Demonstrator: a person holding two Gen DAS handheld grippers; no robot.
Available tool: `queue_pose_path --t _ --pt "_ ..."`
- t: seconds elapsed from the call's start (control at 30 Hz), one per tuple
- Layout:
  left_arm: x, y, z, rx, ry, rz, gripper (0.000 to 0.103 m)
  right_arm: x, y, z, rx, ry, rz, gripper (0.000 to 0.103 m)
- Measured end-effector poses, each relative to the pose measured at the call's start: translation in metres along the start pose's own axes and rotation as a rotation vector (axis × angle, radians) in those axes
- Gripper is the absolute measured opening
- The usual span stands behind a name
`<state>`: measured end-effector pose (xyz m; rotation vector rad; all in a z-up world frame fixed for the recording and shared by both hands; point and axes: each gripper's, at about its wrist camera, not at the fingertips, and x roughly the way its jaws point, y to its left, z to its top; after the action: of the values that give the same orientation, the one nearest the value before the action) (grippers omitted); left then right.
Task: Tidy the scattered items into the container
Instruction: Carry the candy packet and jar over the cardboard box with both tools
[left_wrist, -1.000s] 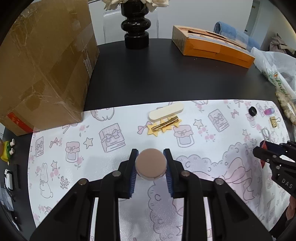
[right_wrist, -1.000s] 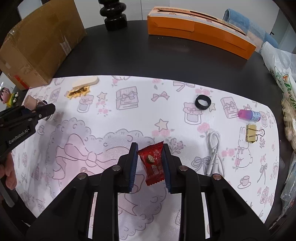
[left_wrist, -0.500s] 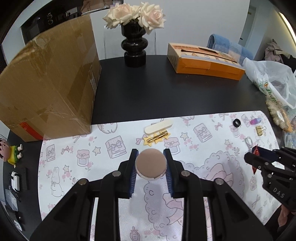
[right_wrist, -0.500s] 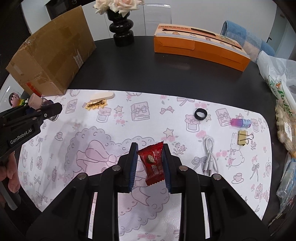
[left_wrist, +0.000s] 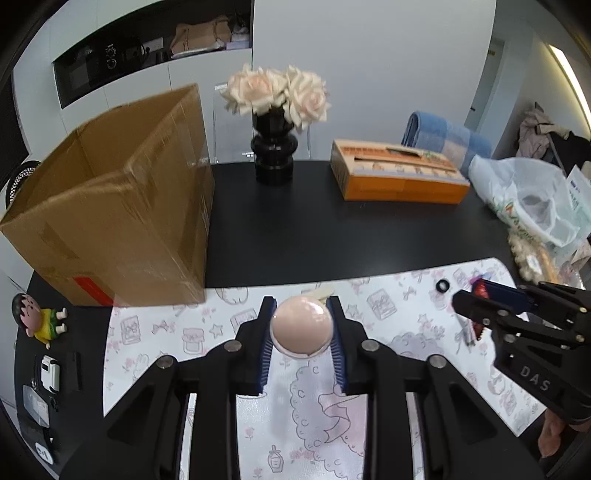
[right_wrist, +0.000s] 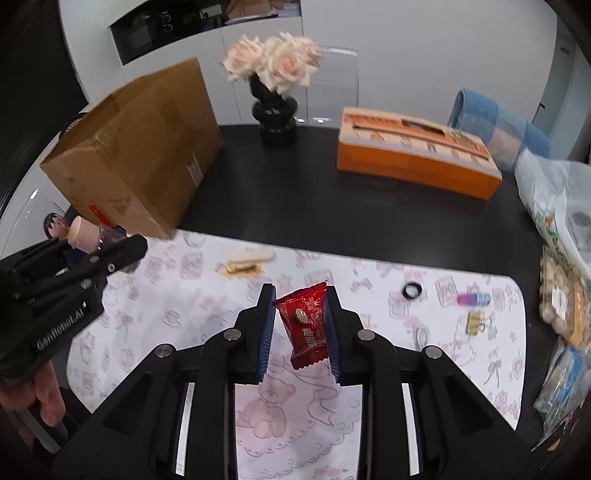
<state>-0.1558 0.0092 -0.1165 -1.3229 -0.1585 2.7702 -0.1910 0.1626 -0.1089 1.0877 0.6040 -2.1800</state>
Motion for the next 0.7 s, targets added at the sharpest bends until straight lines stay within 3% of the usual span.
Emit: queue_pose_path --t 0.7 --pt "-0.069 0.087 0.073 -0.113 -0.142 0.065 0.027 -0.051 0.100 0.110 -0.134 -0.124 0.054 0.026"
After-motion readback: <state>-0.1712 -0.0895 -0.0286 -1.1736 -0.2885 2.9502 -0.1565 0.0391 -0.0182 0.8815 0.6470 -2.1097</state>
